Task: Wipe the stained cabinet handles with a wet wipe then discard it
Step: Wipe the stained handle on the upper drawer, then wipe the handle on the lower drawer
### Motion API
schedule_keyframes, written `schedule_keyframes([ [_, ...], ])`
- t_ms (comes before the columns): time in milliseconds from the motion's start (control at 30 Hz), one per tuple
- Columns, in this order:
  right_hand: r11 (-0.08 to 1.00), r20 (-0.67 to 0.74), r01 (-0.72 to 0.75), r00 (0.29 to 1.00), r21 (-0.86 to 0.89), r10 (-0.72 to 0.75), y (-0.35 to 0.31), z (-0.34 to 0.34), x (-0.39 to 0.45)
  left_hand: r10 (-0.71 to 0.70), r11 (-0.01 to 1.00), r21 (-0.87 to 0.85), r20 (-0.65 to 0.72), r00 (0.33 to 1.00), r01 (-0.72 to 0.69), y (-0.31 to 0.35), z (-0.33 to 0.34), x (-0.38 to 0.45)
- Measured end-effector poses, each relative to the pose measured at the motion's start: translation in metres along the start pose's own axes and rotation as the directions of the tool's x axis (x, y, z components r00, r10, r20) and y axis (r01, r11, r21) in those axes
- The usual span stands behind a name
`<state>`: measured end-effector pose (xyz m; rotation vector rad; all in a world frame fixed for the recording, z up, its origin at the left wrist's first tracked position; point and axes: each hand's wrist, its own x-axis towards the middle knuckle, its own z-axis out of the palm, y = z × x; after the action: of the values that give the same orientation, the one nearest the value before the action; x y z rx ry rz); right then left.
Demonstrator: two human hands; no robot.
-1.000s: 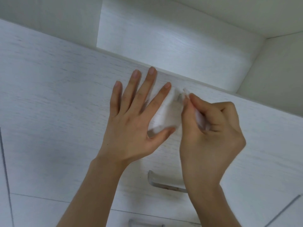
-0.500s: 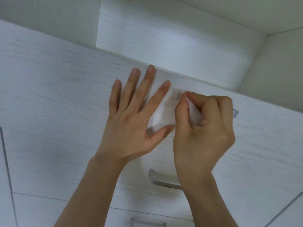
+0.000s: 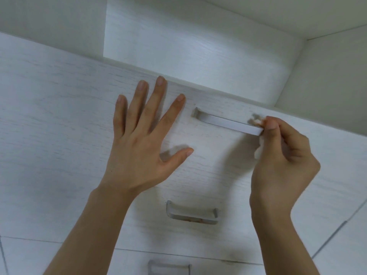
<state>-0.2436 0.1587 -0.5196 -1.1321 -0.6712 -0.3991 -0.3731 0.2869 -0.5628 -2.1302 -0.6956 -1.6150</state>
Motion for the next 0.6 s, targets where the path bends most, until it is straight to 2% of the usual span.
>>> schedule_keyframes([
  [100, 0.99, 0.064, -0.103, 0.993, 0.098, 0.097, 0.001, -0.003, -0.001, -0.002, 1.0, -0.018, 0.014, 1.0, 0.002, 0.001, -0.001, -0.001],
  [167, 0.987, 0.061, -0.093, 0.994, 0.13, 0.086, 0.001, -0.006, -0.002, 0.005, 1.0, -0.022, 0.037, 0.999, -0.004, 0.002, -0.002, -0.005],
  [267, 0.993, 0.095, 0.088, 0.991, 0.081, -0.095, 0.001, -0.004, -0.017, 0.047, 0.999, 0.005, 0.068, 0.997, -0.047, -0.001, -0.003, -0.014],
  [333, 0.965, 0.166, 0.261, 0.951, 0.013, -0.259, 0.001, 0.002, -0.035, 0.081, 0.996, 0.027, 0.079, 0.994, -0.084, -0.005, -0.005, -0.017],
  [367, 0.959, 0.171, 0.282, 0.945, 0.005, -0.278, 0.003, 0.003, -0.042, 0.094, 0.995, 0.024, 0.088, 0.992, -0.096, -0.006, -0.006, -0.017],
  [533, 0.989, 0.144, 0.131, 0.98, 0.071, -0.14, 0.016, -0.006, -0.06, 0.256, 0.965, 0.008, 0.209, 0.944, -0.263, -0.012, -0.017, -0.054],
  [600, 0.995, 0.138, 0.087, 0.986, 0.056, -0.094, 0.024, -0.013, -0.069, 0.232, 0.969, 0.027, 0.249, 0.94, -0.246, -0.015, -0.018, -0.085],
])
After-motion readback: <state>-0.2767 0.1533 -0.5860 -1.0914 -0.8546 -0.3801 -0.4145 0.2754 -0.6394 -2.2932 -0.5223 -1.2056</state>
